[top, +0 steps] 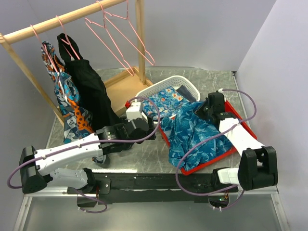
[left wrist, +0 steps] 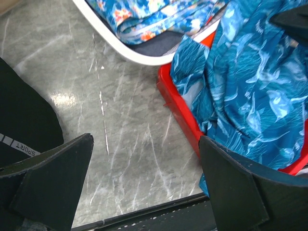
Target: Place the shorts on the hanger
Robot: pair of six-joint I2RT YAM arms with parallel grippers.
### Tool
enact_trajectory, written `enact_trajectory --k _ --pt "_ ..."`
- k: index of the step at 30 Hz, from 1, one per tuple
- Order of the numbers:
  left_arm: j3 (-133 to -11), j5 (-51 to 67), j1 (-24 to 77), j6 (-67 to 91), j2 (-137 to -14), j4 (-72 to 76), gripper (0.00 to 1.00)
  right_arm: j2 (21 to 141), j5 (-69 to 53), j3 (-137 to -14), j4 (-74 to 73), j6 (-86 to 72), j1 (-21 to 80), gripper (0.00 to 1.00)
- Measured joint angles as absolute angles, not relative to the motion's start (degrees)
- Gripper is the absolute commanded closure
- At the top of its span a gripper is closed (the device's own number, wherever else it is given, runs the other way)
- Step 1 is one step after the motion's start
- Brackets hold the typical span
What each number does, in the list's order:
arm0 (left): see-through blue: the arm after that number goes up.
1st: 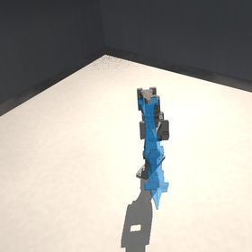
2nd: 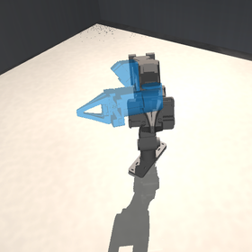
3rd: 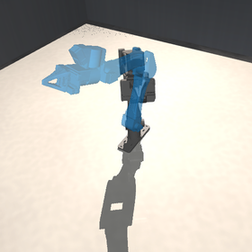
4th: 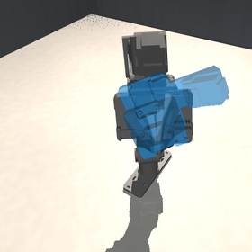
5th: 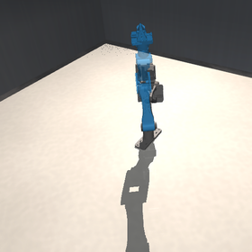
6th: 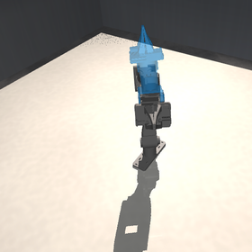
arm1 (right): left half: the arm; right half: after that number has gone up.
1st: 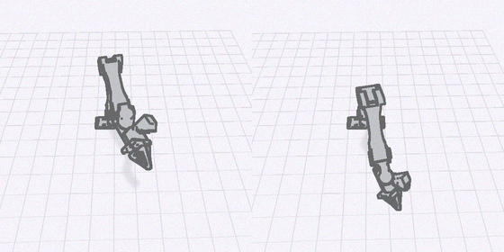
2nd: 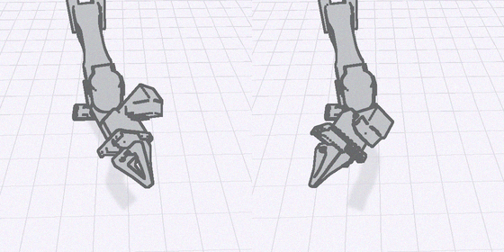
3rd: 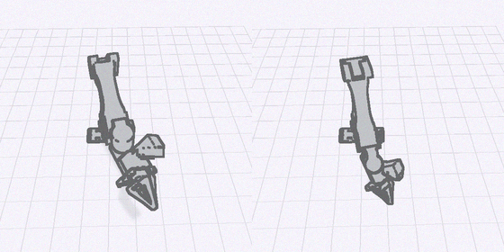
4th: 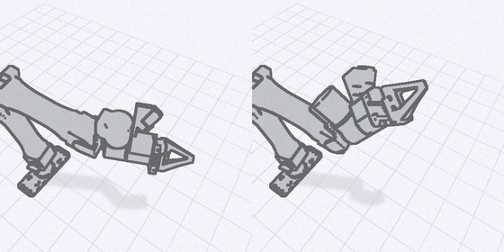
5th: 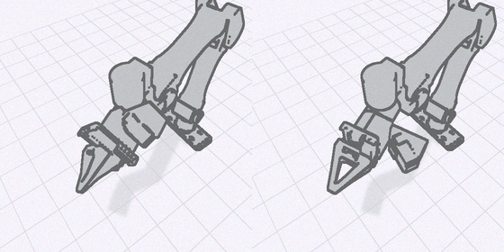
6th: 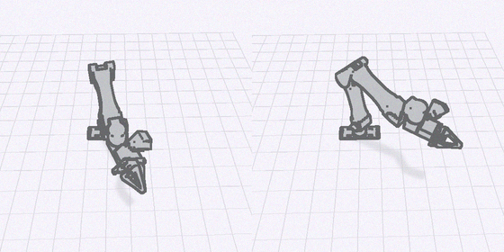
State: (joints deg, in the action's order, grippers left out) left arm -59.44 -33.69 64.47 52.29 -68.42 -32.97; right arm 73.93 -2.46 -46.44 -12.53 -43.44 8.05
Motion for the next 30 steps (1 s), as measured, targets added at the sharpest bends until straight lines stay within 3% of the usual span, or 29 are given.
enact_trajectory --k 7,12,16,20,23,30 --pt "-62.98 -34.98 64.31 53.04 -68.27 -35.75 0.03 62.50 -1.61 -46.50 -15.22 -43.11 17.98 1.00" --pt "-66.35 -36.51 63.72 54.24 -66.35 -38.30 0.03 48.27 1.28 -43.83 -14.09 -45.23 36.18 1.00" --pt "-66.83 -36.71 62.37 54.33 -63.88 -38.41 0.03 46.19 6.63 -39.42 -13.37 -47.86 53.36 0.98" --pt "-66.85 -35.57 60.77 54.04 -64.10 -37.91 0.01 53.52 11.11 -38.04 -13.72 -50.06 62.92 0.46" --pt "-66.92 -33.87 60.14 53.60 -66.19 -37.39 0.05 56.16 12.93 -35.92 -15.86 -50.78 65.39 0.25" --pt "-70.74 -28.91 60.05 51.66 -77.60 -37.06 0.24 48.64 19.00 -36.91 -25.56 -50.78 66.48 0.22"
